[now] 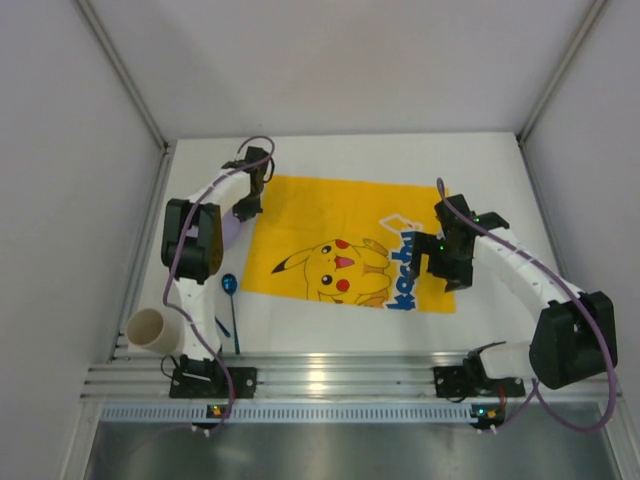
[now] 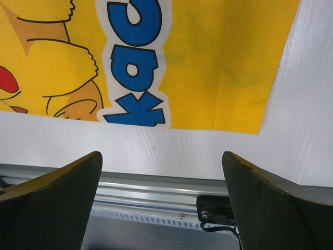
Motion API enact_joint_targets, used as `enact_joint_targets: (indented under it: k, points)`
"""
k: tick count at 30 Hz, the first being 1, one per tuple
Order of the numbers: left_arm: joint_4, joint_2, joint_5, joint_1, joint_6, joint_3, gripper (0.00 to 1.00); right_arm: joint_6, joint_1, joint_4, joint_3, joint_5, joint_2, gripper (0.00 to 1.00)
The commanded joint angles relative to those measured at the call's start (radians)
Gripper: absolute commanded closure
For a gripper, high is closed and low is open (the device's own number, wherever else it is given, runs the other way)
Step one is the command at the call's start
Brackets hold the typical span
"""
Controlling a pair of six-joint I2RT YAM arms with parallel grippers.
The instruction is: Set the dinner table for one person
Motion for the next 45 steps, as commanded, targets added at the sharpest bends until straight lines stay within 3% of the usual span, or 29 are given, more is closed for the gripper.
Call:
enact_joint_targets:
  k: [1, 10, 16, 19, 23, 27, 32, 39, 40, 41, 42, 43, 44, 45]
  points:
    - [0.014, 0.007, 0.012, 0.012, 0.021, 0.042, 1.00, -0.015, -0.012, 0.014, 0.025, 0.020, 0.001, 0.00]
    - [-0.063, -0.104, -0.083, -0.108, 0.064, 0.222, 1.00, -0.042, -0.013, 0.020, 0.039, 0.025, 0.015, 0.00]
    - [-0.144, -0.091, 0.048, -0.347, 0.029, 0.361, 1.00, -0.021, -0.038, -0.015, 0.048, 0.126, 0.006, 0.00]
    - [-0.146, -0.079, 0.156, -0.474, -0.066, 0.352, 1.00, -0.006, -0.076, -0.020, 0.037, 0.116, -0.020, 0.00]
    - [-0.123, -0.027, 0.182, -0.628, -0.125, 0.357, 1.00, -0.003, -0.110, -0.034, 0.017, 0.108, -0.077, 0.00]
    - [-0.091, 0.051, 0.225, -0.683, -0.111, 0.424, 1.00, -0.012, -0.114, -0.044, -0.023, 0.080, -0.121, 0.00]
    - [-0.184, 0.192, 0.176, -0.705, -0.102, 0.611, 1.00, -0.018, -0.118, -0.063, -0.067, 0.079, -0.189, 0.00]
    - [-0.230, 0.228, 0.125, -0.706, -0.119, 0.578, 0.98, -0.026, -0.122, -0.074, -0.092, 0.066, -0.233, 0.00]
    - [-0.233, 0.214, 0.121, -0.706, -0.122, 0.556, 0.89, -0.027, -0.124, -0.075, -0.092, 0.065, -0.230, 0.00]
    - [-0.230, 0.202, 0.119, -0.708, -0.131, 0.546, 0.61, -0.030, -0.122, -0.075, -0.090, 0.063, -0.229, 0.00]
    - [-0.226, 0.188, 0.113, -0.709, -0.134, 0.532, 0.46, -0.032, -0.122, -0.075, -0.092, 0.062, -0.224, 0.00]
    - [-0.223, 0.156, 0.108, -0.709, -0.137, 0.507, 0.15, -0.032, -0.124, -0.072, -0.093, 0.060, -0.215, 0.00]
    - [-0.221, 0.139, 0.102, -0.709, -0.140, 0.498, 0.03, -0.033, -0.122, -0.070, -0.095, 0.060, -0.215, 0.00]
    - [-0.224, 0.122, 0.095, -0.709, -0.140, 0.490, 0.02, -0.035, -0.124, -0.069, -0.095, 0.059, -0.212, 0.00]
